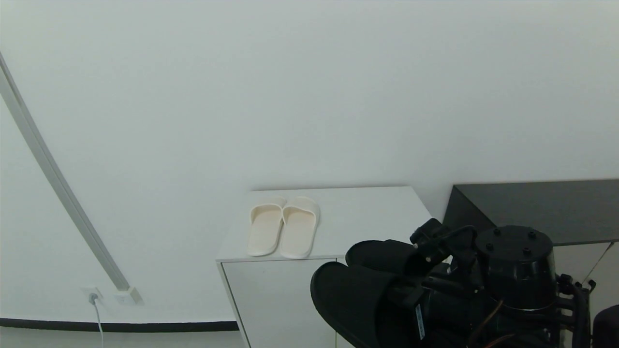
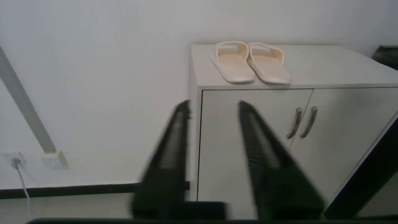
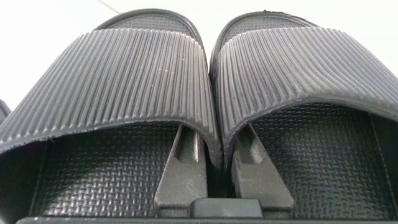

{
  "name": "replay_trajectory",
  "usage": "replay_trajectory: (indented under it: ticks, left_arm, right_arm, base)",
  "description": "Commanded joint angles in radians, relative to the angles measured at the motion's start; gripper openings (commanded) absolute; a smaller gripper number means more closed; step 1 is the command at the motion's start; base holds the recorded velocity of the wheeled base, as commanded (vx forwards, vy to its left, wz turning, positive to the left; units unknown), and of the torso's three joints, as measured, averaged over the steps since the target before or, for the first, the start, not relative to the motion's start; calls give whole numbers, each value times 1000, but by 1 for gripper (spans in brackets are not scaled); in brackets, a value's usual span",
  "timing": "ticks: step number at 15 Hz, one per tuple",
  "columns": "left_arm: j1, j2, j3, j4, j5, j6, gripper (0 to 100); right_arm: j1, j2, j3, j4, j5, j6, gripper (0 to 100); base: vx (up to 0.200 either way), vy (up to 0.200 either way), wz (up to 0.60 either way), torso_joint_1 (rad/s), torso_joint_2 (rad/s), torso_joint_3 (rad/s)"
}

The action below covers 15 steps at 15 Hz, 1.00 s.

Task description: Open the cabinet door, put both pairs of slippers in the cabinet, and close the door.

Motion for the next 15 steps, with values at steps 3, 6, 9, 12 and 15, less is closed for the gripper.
replay_trajectory:
  ticks: [3,6,9,12,15]
  left_arm:
    - [1,1,0,0,1,-1,100]
    - [1,1,0,0,1,-1,100]
    - [1,1,0,0,1,-1,100]
    - [1,1,0,0,1,-1,100]
    - [1,1,0,0,1,-1,100]
  right_arm:
    - [0,1,9,1,0,-1,0]
    - [0,1,15,-1,1,-11,0]
    - [2,3,15,-1,-2,-13,0]
    - [2,1,17,-1,-2,-13,0]
    - [2,3,25,-1,3,-13,0]
  base:
    - [0,0,0,-129,299,163]
    - [0,0,0,-146,333,176]
    - [0,0,0,-155,352,196]
    - [0,0,0,-167,367,212]
    - [0,0,0,-168,385,216]
